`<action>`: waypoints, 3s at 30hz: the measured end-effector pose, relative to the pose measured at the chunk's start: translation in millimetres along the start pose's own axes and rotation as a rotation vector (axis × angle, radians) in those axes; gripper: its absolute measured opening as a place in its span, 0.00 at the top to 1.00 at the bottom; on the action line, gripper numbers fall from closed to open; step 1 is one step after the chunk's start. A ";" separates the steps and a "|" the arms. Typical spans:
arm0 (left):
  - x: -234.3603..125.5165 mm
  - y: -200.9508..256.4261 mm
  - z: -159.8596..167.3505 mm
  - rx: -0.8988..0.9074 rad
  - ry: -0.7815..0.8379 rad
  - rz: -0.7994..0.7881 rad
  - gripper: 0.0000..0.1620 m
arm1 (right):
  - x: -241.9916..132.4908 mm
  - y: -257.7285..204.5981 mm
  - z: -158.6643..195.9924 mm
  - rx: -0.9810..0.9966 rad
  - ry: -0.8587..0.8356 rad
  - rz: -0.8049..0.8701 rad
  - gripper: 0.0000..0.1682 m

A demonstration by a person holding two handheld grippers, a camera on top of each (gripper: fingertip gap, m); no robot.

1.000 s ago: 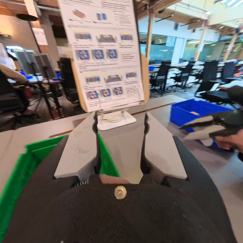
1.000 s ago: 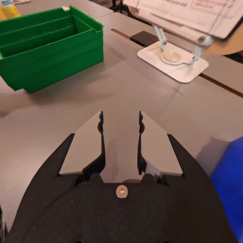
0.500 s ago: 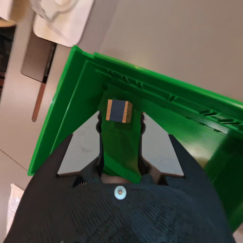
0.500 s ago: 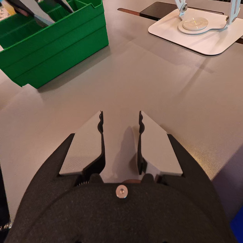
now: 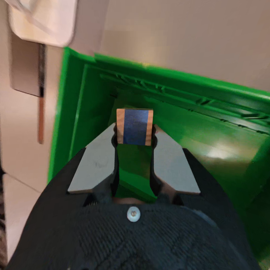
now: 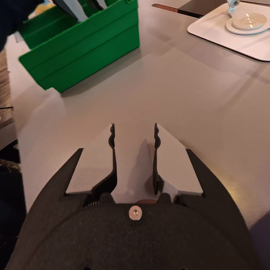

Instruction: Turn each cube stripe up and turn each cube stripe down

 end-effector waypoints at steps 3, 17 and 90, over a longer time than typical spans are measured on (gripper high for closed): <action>-46.2 12.6 -47.8 0.112 0.283 -0.103 0.73 | -0.2 -26.3 -6.6 0.039 0.036 -0.170 0.68; -115.4 209.1 -231.5 0.494 1.202 -0.229 0.73 | -52.9 -148.8 -87.9 0.409 0.392 -1.069 0.63; -210.7 154.5 -107.8 -0.567 0.747 -0.883 0.98 | 8.0 -96.6 22.2 -0.199 -0.077 0.681 0.87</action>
Point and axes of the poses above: each gripper's, where its closed fingertips meet, x out along the fingers, z out of its underside, y = z × x across the jaws, the point moved 2 cm from there along -x, back along the fingers, and after that the axes turned 7 degrees about y, right-handed, at the moved point
